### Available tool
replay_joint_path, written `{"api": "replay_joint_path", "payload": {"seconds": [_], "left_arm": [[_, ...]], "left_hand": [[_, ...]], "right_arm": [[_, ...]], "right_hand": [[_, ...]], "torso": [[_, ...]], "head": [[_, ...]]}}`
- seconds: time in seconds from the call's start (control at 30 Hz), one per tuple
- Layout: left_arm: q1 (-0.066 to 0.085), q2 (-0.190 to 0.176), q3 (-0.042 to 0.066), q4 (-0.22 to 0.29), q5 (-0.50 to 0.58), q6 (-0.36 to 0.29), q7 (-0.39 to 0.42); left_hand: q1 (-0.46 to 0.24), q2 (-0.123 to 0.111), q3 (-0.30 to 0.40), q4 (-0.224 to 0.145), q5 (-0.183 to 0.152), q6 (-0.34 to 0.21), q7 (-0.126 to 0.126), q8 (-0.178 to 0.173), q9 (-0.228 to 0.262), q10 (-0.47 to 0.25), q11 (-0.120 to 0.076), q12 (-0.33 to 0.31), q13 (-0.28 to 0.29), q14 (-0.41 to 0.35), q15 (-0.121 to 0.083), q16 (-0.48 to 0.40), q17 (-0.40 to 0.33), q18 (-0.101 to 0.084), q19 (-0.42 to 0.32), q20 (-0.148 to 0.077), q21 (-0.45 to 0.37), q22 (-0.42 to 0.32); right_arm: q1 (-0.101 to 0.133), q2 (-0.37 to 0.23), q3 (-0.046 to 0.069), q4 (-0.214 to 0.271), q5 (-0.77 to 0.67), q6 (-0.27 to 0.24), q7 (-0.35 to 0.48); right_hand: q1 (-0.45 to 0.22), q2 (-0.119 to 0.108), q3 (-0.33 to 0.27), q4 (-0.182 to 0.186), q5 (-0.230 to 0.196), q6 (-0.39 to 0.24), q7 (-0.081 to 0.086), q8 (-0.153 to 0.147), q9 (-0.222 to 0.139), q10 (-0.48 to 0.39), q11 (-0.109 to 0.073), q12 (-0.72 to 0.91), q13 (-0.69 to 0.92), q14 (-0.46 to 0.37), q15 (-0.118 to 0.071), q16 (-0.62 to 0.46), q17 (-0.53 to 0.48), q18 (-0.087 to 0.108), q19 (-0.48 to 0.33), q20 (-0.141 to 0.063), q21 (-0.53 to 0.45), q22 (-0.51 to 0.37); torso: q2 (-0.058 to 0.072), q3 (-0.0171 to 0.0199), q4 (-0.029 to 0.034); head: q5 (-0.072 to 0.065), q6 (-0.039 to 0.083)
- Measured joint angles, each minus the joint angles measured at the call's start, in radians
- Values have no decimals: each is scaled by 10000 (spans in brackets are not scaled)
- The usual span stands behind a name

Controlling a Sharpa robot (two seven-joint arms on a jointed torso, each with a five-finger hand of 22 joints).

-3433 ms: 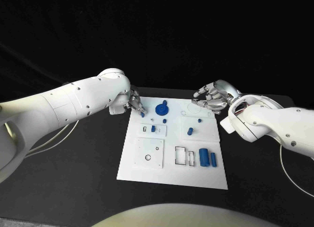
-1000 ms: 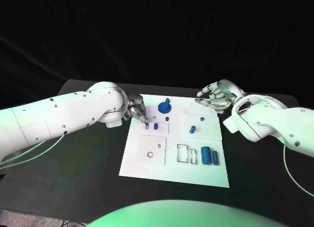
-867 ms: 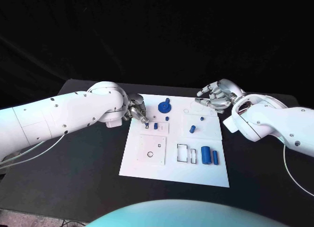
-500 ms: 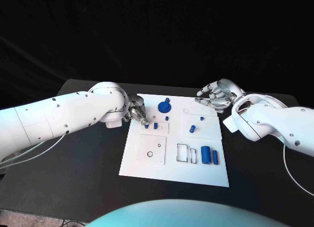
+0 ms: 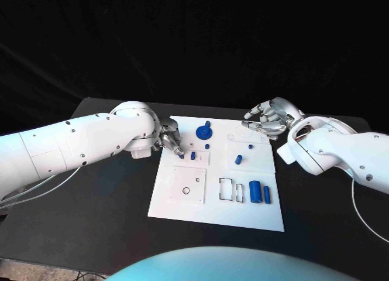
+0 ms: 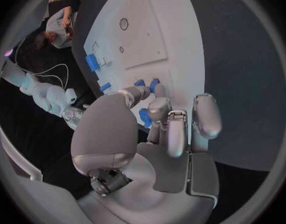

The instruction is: Assemble the parts on the task board

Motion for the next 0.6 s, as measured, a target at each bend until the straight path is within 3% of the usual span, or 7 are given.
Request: {"api": "replay_joint_path", "payload": {"seconds": [0.6], "left_arm": [[-30,18,3,76,-1,-148,-9]], "left_hand": [[-26,51,0,0,-7,14,18,-3,4,40,-33,0,-2,0,0,0,0,0,0,0,0,-1]], "right_arm": [[0,-11,0,-1,6,1,-2]], "right_hand": [[0,0,0,0,0,0,0,35,-2,0,0,0,0,0,0,0,0,0,0,0,0,0]], "torso": [[-1,-1,1]], "head": [[-5,-17]]}}
